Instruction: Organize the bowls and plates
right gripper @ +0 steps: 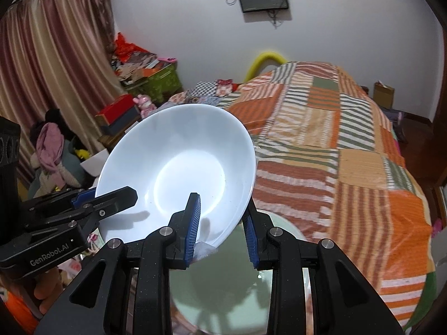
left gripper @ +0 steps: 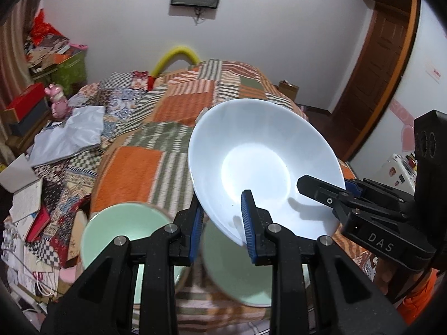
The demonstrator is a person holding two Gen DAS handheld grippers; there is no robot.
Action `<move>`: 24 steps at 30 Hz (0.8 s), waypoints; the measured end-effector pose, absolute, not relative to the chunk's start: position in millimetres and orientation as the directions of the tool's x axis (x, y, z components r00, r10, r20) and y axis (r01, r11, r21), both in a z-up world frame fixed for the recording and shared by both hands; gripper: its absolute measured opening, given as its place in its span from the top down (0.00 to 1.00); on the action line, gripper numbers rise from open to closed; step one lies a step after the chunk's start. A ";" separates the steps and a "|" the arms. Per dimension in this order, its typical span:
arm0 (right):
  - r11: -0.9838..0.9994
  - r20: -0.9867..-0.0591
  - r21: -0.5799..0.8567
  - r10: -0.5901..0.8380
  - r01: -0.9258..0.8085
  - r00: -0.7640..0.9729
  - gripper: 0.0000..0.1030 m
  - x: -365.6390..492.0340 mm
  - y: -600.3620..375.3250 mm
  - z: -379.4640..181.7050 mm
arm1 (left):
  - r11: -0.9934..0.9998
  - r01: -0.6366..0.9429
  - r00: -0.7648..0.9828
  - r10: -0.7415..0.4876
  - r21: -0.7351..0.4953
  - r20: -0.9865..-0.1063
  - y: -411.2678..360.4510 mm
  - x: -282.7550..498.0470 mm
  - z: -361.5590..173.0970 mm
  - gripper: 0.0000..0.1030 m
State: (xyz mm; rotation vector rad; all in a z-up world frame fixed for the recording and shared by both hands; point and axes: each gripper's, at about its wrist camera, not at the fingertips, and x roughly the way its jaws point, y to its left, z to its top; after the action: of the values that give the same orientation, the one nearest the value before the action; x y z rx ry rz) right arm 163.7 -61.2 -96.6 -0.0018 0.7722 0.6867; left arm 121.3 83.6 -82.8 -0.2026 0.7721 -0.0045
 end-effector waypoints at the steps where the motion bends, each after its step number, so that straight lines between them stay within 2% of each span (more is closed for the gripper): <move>1: 0.779 -0.643 0.241 0.575 -0.579 0.506 0.74 162.1 -57.6 -97.4 | 0.980 -0.082 0.717 -0.070 -0.184 -0.694 89.8 117.7 -83.6 0.74; 24: 0.698 -0.699 0.261 0.613 -0.667 0.368 0.74 137.2 34.7 -131.1 | 0.947 -0.253 0.665 0.023 -0.197 -0.747 177.1 72.9 -129.1 0.74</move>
State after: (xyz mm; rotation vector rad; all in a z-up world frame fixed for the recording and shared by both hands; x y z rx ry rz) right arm 137.2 34.7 -131.1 -0.0705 0.8650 0.8228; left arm 72.9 177.1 -129.1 -0.2966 0.8323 0.1585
